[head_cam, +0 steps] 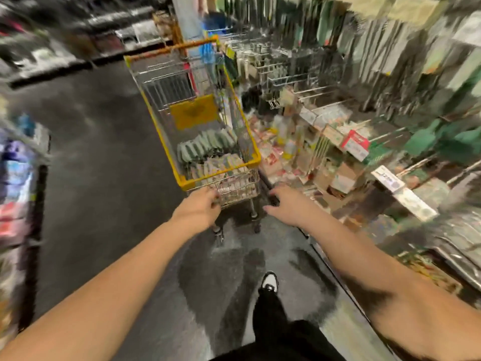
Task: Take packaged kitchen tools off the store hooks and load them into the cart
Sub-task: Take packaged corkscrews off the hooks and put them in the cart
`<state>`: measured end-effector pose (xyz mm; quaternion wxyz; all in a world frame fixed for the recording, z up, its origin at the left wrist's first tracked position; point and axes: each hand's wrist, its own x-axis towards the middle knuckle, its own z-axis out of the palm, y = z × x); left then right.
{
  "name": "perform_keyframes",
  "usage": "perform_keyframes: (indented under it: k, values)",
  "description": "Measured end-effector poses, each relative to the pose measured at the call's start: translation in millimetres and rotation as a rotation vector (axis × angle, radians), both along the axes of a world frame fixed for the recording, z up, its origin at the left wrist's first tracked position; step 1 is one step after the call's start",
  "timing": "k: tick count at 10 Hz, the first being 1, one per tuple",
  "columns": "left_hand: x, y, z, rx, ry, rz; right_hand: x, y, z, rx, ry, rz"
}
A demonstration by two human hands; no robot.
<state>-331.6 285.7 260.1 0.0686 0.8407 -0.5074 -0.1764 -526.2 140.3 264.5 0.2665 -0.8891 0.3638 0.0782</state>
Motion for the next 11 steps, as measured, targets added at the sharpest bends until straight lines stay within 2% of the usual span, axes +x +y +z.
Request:
perform_keyframes:
  k: [2,5,6,7,8,11]
  values:
    - [85.1,-42.2,-29.9,0.080,-0.001,0.040,97.1,-47.2,-48.4,0.067,0.048,0.080]
    - [197.2,-146.7,-68.2,0.204,0.192,0.162,213.9,-166.5,-77.1,0.172,0.152,0.119]
    - [224.4,-168.6,-83.1,0.247,0.239,0.225,247.6,-201.9,-99.7,0.439,0.209,0.021]
    - [249.1,-184.8,-103.6,0.324,0.268,0.233,275.9,-218.3,-105.4,0.353,0.178,-0.033]
    - [273.0,-199.8,-126.6,0.394,0.318,0.267,293.0,-231.4,-131.7,0.342,0.228,-0.039]
    - [323.7,-247.0,-212.3,0.618,0.441,0.231,347.9,-241.3,-235.4,0.487,0.365,-0.355]
